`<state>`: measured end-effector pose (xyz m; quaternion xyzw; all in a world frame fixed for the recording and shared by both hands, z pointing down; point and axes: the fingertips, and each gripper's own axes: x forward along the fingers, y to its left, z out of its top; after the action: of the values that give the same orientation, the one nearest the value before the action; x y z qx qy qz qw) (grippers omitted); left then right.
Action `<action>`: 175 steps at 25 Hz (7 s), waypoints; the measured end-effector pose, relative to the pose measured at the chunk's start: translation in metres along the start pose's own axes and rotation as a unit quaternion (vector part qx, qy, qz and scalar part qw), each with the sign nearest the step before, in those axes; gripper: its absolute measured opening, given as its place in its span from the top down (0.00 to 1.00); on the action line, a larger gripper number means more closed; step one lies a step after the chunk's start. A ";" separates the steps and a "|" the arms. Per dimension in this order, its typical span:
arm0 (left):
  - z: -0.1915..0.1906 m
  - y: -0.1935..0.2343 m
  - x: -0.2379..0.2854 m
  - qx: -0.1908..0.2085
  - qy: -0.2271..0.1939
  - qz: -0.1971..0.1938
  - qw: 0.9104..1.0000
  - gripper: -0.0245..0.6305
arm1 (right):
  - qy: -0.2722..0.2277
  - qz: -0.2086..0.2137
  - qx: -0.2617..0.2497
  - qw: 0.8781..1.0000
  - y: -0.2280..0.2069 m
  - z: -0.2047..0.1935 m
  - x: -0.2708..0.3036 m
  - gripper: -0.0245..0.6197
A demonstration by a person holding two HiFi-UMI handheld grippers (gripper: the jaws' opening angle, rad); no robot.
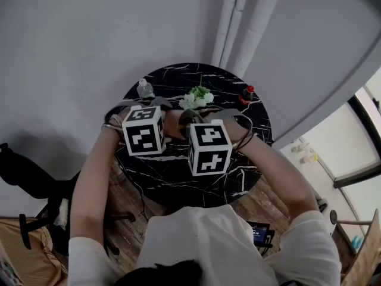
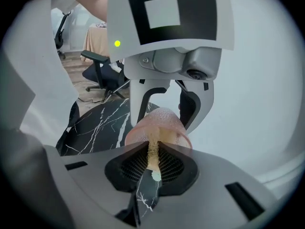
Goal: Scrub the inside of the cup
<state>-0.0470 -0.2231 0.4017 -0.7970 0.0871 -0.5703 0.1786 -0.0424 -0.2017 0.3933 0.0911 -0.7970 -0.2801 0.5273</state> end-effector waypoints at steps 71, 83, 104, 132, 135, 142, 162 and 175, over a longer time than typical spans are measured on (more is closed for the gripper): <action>-0.006 -0.031 -0.020 0.119 -0.025 0.115 0.986 0.43 | -0.288 0.484 0.686 0.460 0.016 0.062 -0.049 0.87; -0.003 -0.008 -0.027 0.066 -0.068 0.179 0.979 0.43 | -0.331 0.438 0.758 0.351 -0.014 0.055 -0.050 0.87; -0.008 0.024 -0.049 0.002 -0.106 0.299 0.948 0.43 | -0.383 0.396 0.793 0.261 -0.052 0.050 -0.050 0.88; -0.013 0.045 -0.091 -0.065 -0.157 0.439 0.882 0.43 | -0.479 0.344 0.806 0.053 -0.088 0.050 -0.073 0.87; -0.015 0.044 -0.092 -0.068 -0.154 0.445 0.879 0.43 | -0.487 0.338 0.805 0.033 -0.089 0.048 -0.073 0.87; -0.019 0.047 -0.088 -0.114 -0.169 0.458 0.865 0.43 | -0.527 0.295 0.797 -0.026 -0.094 0.032 -0.072 0.87; -0.027 0.047 -0.061 -0.195 -0.206 0.411 0.866 0.43 | -0.550 0.279 0.786 -0.045 -0.098 0.014 -0.069 0.88; -0.037 0.028 -0.032 -0.264 -0.220 0.363 0.866 0.43 | -0.567 0.251 0.784 -0.029 -0.097 -0.011 -0.073 0.88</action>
<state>-0.0901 -0.2452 0.3736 -0.8315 0.4758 -0.2306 0.1706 -0.0159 -0.2536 0.2860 -0.0518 0.5180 -0.7140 0.4683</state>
